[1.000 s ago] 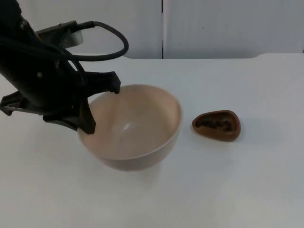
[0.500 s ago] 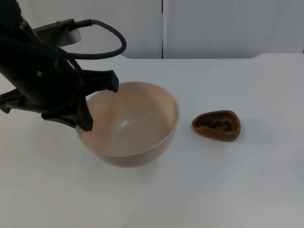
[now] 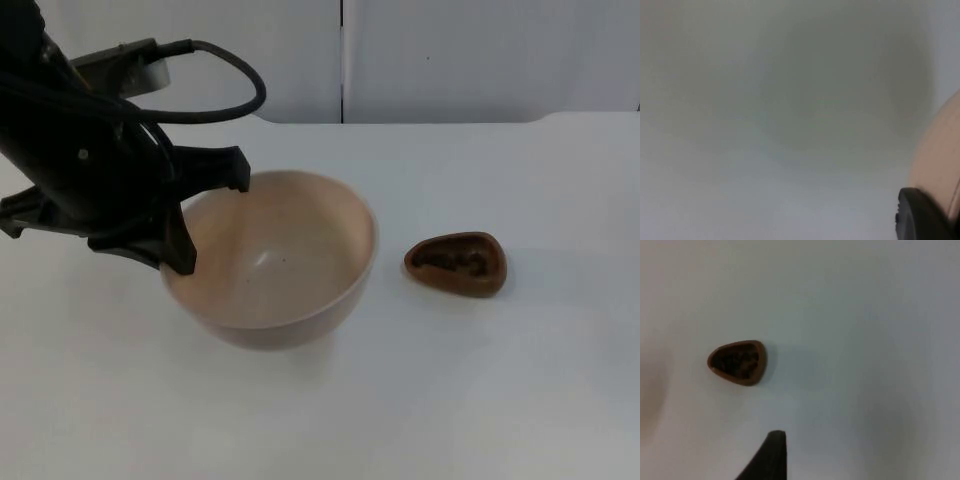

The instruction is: Pick up the bowl with the left hand and pour the coffee beans from the cup into the bowl with the right hand.

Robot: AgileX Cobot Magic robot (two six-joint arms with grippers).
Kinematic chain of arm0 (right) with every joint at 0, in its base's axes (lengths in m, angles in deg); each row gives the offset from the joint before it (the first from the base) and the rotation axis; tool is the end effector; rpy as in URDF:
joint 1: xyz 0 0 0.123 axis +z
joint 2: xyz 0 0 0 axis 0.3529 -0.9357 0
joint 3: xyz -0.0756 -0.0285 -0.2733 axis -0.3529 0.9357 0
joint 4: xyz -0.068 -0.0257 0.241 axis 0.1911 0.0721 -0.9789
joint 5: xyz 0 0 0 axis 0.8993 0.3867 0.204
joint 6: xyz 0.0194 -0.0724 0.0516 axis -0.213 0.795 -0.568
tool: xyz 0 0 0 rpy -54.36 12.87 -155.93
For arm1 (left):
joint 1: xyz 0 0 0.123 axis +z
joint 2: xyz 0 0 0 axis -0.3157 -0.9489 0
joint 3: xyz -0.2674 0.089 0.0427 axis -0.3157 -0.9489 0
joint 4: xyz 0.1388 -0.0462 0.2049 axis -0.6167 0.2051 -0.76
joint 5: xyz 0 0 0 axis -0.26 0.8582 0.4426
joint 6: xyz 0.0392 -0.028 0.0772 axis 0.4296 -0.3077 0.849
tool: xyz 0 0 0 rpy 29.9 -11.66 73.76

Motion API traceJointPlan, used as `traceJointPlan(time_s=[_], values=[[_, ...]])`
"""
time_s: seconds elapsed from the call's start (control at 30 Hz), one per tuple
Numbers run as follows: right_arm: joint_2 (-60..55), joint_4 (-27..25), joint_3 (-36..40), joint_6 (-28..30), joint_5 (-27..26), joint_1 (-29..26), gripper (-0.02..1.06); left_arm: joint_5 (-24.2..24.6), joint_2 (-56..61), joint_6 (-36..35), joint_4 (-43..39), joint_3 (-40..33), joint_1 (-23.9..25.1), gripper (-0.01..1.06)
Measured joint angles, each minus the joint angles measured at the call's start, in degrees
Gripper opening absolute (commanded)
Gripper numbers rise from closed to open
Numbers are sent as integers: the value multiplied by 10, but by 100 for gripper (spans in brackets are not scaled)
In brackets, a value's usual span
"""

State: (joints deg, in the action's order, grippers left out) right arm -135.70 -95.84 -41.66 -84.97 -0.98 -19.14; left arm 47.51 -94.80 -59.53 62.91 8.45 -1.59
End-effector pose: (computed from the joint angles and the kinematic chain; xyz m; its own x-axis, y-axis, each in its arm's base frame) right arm 0.1748 0.0154 0.3654 -0.7219 0.0027 -0.6920 -0.0925 0.9907 0.1003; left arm 0.2864 -0.1229 0.1837 -0.9643 -0.0176 -0.2644 0.0627 0.9543 -0.2921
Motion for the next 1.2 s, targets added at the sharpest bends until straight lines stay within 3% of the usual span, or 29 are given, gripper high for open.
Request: traceJointPlan(time_s=[0.5, 0.67, 0.87, 1.0, 1.2], values=[[-161, -66, -102, 27, 8, 2, 105, 2, 0, 0, 7, 0, 0, 0], [-196, -64, -130, 28, 15, 41, 105, 2, 0, 0, 7, 0, 0, 0], [-251, -24, -173, -1, 23, 116, 105, 4, 0, -6, 22, 0, 0, 0], [-318, 40, -219, -58, 49, 185, 105, 5, 0, -6, 29, 0, 0, 0], [-380, 74, -263, -106, 70, 217, 105, 5, 0, -6, 31, 0, 0, 0]])
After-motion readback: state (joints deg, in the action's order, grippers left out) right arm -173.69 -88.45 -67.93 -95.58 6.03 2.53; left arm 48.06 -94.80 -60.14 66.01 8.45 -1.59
